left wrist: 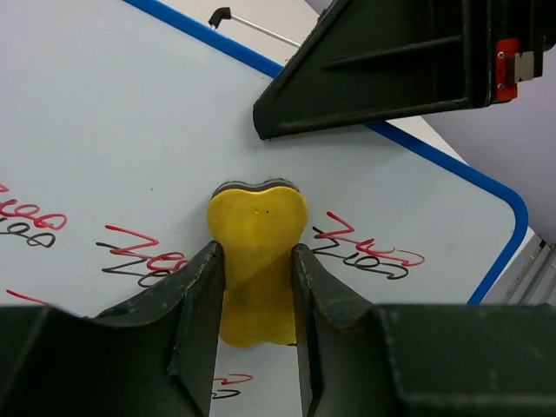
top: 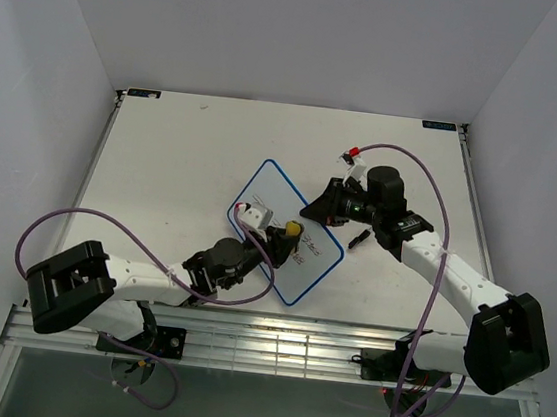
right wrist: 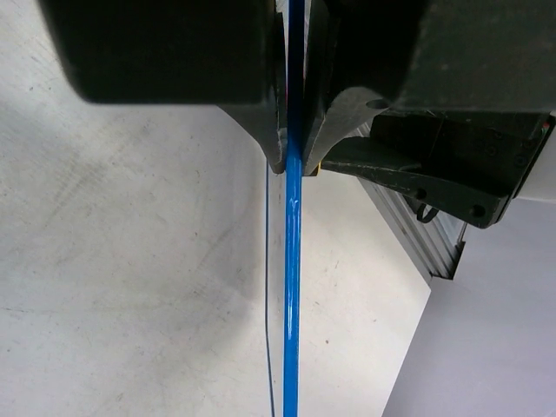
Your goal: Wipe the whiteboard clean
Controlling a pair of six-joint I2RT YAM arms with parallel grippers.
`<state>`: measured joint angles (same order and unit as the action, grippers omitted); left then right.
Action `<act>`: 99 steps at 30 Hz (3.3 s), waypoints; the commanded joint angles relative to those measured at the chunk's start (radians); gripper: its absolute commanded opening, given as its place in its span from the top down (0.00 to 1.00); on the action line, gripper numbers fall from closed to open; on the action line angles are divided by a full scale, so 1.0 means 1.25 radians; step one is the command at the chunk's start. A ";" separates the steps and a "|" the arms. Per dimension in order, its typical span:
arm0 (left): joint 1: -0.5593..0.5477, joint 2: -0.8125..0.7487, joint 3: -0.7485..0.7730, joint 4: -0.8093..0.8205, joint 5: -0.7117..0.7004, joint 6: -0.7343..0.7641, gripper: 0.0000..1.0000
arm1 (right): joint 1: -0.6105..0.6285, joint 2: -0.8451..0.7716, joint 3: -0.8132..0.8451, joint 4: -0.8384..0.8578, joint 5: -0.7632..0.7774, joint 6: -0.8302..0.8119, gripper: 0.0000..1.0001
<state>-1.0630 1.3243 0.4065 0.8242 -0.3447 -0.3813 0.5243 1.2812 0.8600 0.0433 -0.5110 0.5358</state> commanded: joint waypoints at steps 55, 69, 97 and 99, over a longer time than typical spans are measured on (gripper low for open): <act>-0.066 0.040 0.045 -0.235 -0.056 -0.337 1.00 | 0.106 0.105 0.119 0.167 0.168 0.076 0.92; -0.066 0.082 0.085 -0.143 0.131 -0.050 1.00 | 0.106 0.083 0.095 0.185 0.086 0.094 0.92; 0.132 0.072 0.099 -0.313 0.051 -0.204 0.99 | 0.107 0.051 0.051 0.199 0.073 0.105 0.92; 0.132 0.073 0.108 -0.311 0.068 -0.194 1.00 | 0.106 0.054 0.050 0.201 0.073 0.105 0.92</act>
<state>-0.9173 1.3724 0.5129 0.5533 -0.2459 -0.6128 0.6086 1.4128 0.9173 0.1665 -0.2432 0.5598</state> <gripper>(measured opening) 0.428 0.122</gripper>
